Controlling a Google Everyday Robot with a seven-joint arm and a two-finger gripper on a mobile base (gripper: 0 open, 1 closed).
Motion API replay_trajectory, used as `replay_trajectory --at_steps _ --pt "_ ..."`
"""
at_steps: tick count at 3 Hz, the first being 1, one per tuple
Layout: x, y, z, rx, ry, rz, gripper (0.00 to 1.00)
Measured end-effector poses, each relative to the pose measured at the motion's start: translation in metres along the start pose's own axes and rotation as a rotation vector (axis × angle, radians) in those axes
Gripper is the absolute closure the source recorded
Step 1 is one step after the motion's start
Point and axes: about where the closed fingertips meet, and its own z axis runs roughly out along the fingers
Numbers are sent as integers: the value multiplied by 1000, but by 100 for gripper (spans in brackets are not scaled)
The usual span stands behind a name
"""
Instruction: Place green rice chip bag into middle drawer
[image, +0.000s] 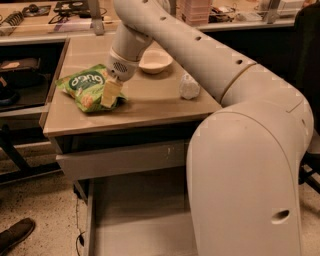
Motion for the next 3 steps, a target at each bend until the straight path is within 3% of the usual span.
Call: replay_trajectory --at_steps 1,2,3 --pt "0 2 -2 1 0 -2 100" --pt "7 22 -11 16 -9 3 100" --pt "22 69 -36 60 -33 17 100"
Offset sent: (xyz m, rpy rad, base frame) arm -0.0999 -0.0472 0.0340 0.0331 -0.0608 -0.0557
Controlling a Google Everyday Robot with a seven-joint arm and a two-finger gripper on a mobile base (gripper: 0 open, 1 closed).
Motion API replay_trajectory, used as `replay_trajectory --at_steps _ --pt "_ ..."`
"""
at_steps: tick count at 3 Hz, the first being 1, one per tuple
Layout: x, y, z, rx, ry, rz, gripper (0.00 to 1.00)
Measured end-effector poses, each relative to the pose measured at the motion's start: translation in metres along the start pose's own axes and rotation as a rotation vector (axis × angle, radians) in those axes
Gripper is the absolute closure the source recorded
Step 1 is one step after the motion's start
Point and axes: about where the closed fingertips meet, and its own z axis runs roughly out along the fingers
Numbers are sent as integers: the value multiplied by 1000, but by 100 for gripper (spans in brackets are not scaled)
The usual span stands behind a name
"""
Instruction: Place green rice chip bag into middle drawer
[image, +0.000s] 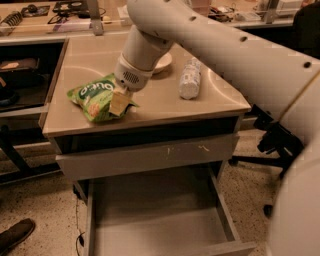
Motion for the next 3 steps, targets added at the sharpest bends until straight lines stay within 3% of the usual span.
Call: replay_trajectory --at_steps 1,2,3 --pt "21 47 -18 20 -2 30 100" --pt "43 86 -22 -3 -11 81 100" --pt "49 89 -21 -9 -5 91 100"
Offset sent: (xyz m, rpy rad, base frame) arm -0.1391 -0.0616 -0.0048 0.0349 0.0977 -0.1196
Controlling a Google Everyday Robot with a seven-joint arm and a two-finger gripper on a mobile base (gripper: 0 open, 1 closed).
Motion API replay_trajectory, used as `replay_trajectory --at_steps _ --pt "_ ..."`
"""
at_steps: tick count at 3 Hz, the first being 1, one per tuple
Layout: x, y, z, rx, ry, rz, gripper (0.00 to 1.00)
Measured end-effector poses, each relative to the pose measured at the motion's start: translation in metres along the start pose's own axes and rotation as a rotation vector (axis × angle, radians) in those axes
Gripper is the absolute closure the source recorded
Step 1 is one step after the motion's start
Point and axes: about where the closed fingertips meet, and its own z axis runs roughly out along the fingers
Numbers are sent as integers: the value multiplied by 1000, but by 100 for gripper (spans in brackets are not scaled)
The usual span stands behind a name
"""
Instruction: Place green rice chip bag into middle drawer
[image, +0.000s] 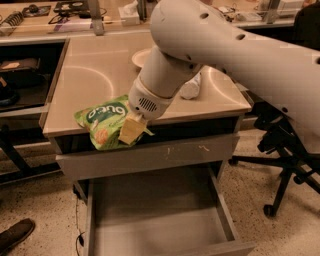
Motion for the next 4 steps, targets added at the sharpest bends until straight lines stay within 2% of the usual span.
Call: replay_trajectory --at_steps 1,2,3,4 --pt "-1 9 -12 23 7 -12 100" --pt "10 42 -31 55 2 52 100" --pt "42 92 -41 92 48 172 100" --pt "88 116 -33 94 90 322 100"
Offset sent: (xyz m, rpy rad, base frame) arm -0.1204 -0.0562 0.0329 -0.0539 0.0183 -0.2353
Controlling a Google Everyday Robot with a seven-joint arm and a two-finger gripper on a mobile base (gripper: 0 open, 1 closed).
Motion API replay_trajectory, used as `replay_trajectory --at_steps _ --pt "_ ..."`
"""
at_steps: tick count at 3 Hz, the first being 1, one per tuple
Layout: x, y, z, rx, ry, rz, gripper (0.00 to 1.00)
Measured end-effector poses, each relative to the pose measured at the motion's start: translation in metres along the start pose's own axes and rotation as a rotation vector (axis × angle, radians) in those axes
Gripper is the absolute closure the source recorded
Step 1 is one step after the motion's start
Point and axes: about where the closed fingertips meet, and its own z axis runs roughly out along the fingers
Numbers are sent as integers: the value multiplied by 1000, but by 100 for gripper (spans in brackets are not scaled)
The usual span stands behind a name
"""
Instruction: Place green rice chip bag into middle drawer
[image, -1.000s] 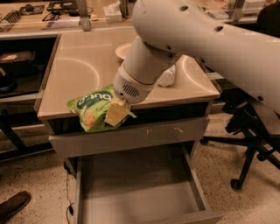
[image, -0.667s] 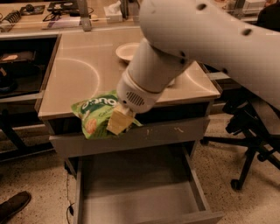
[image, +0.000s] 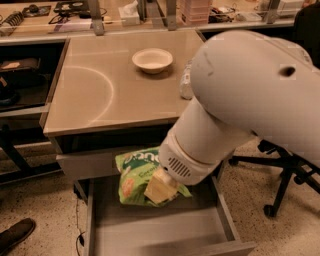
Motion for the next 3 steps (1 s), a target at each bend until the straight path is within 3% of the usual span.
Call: replay_trajectory --at_steps 1,2,3 --pt "8 1 5 -4 14 11 100" --pt "20 1 33 -41 11 31 100" --pt "35 -7 82 -90 7 65 100"
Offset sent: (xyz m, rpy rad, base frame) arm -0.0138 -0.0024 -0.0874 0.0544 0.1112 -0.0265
